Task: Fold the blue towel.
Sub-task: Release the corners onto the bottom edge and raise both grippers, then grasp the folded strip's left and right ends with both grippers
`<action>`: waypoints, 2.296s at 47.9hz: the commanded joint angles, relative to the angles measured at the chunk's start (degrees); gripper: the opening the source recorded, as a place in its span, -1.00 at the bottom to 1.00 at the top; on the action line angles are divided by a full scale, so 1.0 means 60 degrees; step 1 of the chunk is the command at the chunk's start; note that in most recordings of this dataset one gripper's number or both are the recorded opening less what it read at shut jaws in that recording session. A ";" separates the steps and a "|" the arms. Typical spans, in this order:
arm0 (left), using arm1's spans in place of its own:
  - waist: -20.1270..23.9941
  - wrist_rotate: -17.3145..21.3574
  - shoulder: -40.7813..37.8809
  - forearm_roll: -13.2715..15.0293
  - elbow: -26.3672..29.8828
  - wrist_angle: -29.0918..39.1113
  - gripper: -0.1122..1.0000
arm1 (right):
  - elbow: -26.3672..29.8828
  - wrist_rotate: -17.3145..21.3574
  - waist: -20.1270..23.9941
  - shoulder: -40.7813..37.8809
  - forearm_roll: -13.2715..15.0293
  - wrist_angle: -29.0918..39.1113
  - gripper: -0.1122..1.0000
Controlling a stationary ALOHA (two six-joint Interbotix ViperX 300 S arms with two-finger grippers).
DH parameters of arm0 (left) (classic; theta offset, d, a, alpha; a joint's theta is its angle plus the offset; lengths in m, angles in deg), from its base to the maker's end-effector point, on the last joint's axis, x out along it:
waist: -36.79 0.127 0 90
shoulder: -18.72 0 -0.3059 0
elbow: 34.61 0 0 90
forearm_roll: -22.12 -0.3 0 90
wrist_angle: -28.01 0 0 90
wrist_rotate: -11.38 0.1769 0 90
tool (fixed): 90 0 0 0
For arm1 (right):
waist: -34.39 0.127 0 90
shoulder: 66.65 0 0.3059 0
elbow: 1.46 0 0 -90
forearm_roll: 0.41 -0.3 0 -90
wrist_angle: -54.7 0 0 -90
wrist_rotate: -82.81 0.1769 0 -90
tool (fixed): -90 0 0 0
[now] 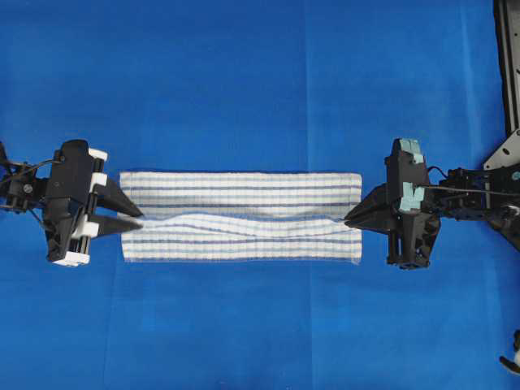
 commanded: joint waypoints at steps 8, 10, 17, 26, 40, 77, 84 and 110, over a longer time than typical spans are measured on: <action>-0.0029 -0.0044 0.0103 0.0015 0.0117 -0.0044 0.18 | 0.0161 0.0000 0.0308 0.0044 -0.0396 -0.0029 -0.30; -0.0029 -0.0088 0.0146 0.0015 0.0117 -0.0029 0.19 | 0.0161 0.0000 0.0352 0.0044 -0.0425 -0.0073 -0.03; -0.0029 -0.0029 0.0513 0.0015 0.0220 0.0146 0.18 | 0.0176 -0.0103 0.0352 0.0132 -0.0425 -0.0088 0.71; 0.0322 0.0029 0.1216 0.0015 0.0542 0.0820 0.18 | 0.0029 -0.0439 -0.0190 0.0718 -0.0396 -0.0220 0.71; 0.1479 0.0117 0.1333 -0.0059 0.1084 0.2197 0.18 | -0.0015 -0.1362 -0.2065 0.0996 -0.0381 -0.0278 0.71; 0.2080 0.0820 -0.1904 0.0000 0.1597 0.1699 0.17 | 0.0938 -0.1626 -0.2197 -0.1948 -0.0396 -0.0308 0.51; 0.2080 0.0747 -0.2080 0.0015 0.1611 0.1787 -0.03 | 0.0923 -0.1611 -0.2021 -0.1978 -0.0396 -0.0293 0.30; 0.2021 0.0762 -0.1348 0.0015 0.2065 0.2974 -0.75 | 0.0850 -0.1611 -0.1919 -0.1274 -0.0381 -0.0264 -0.76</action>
